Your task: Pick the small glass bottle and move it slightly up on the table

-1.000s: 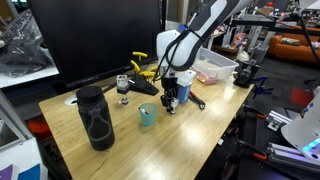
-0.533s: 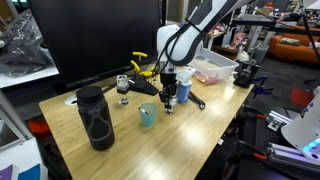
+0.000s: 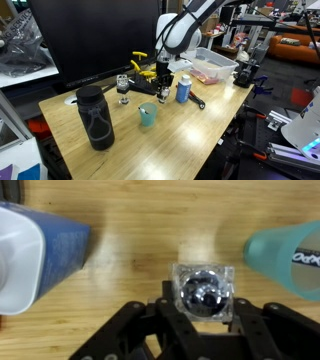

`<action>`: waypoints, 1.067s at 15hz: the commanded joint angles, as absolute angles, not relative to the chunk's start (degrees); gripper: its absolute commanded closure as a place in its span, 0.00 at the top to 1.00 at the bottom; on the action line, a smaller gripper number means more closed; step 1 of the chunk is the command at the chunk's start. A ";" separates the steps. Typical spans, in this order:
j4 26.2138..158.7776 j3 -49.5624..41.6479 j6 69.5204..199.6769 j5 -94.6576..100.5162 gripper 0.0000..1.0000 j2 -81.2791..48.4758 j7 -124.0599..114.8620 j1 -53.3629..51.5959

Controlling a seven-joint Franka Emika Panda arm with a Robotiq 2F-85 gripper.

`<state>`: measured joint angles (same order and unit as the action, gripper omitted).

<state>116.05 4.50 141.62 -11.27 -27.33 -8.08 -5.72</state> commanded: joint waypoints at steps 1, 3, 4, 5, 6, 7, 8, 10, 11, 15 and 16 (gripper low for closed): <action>112.65 4.16 142.47 -14.80 0.18 -28.06 -12.63 -4.48; 110.20 3.86 143.13 -17.79 0.18 -29.15 -14.82 -3.35; 109.49 3.49 143.80 -19.19 0.18 -29.54 -16.27 -2.85; 108.93 3.05 144.43 -20.36 0.18 -29.84 -17.54 -2.31; 108.67 2.49 145.55 -21.36 0.18 -30.07 -18.95 -1.92; 108.56 2.20 146.70 -22.63 0.18 -30.41 -20.10 -1.36; 108.76 1.68 148.18 -23.59 0.18 -30.63 -21.44 -0.98; 109.57 0.66 151.07 -25.49 0.18 -30.98 -24.13 -0.14; 110.22 0.09 152.77 -26.35 0.18 -31.02 -25.57 0.11; 112.12 -2.04 157.68 -29.00 0.18 -30.95 -32.23 0.25; 112.47 -2.50 158.37 -29.08 0.18 -30.98 -33.63 0.05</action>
<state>110.76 -1.91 155.46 -27.24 -31.82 -29.77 0.41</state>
